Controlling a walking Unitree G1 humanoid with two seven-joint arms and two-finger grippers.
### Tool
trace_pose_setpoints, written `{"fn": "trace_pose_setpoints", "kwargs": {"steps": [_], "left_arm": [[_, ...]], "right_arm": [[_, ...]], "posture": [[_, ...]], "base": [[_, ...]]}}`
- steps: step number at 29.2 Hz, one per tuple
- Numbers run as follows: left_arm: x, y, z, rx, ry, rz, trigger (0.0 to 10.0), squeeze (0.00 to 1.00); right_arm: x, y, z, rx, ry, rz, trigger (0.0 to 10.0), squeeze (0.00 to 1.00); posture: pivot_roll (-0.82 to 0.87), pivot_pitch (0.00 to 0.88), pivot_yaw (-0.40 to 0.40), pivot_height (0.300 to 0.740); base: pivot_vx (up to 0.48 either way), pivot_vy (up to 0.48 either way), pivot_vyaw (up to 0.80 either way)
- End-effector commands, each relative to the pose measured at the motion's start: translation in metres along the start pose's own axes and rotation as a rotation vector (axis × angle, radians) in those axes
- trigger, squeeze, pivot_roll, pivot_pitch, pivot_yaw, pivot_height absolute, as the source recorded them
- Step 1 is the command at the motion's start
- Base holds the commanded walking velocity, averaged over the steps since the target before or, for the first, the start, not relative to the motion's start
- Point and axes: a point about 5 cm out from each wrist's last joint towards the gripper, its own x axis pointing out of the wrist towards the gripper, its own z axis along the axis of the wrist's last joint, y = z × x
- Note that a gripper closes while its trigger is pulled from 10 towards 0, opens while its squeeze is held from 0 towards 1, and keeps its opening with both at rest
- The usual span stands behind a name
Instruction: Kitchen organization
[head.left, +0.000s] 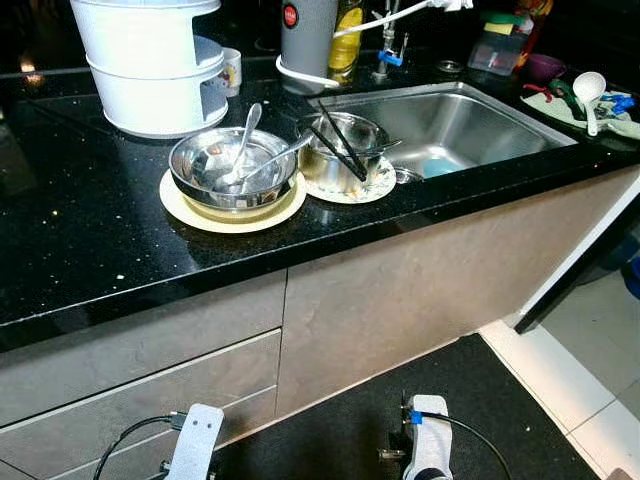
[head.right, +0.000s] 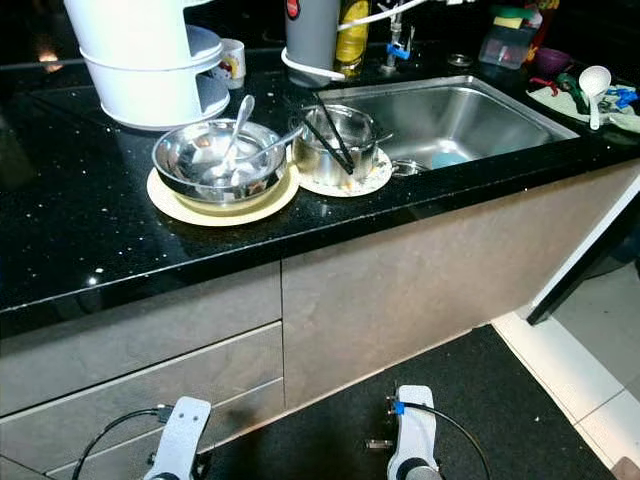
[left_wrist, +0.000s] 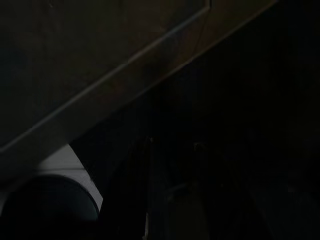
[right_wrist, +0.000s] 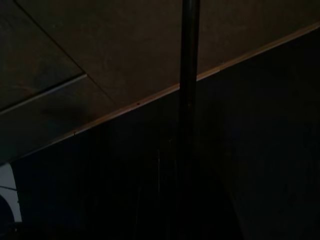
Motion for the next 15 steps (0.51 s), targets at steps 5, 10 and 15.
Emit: {"fn": "trace_pose_setpoints", "kwargs": {"steps": [5,10,15], "left_arm": [[0.001,-0.003,-0.003,-0.043,-0.045,-0.003,10.0,0.00],[0.001,-0.002,0.003,-0.050,-0.111,0.017,10.0,0.00],[0.002,-0.012,-0.008,-0.060,0.008,-0.106,10.0,0.00]], "right_arm": [[-0.005,0.002,-0.014,0.047,0.046,0.004,10.0,0.00],[-0.005,0.006,-0.016,0.036,0.055,0.035,10.0,0.00],[-0.004,0.009,-0.014,0.000,0.048,0.043,10.0,0.00]], "posture": [[-0.05,0.112,-0.024,0.740],[-0.05,0.110,-0.020,0.740],[-0.05,0.108,-0.023,0.740]], "base": [[0.000,0.000,0.00],[0.000,0.000,0.11],[0.000,0.000,0.80]]}}
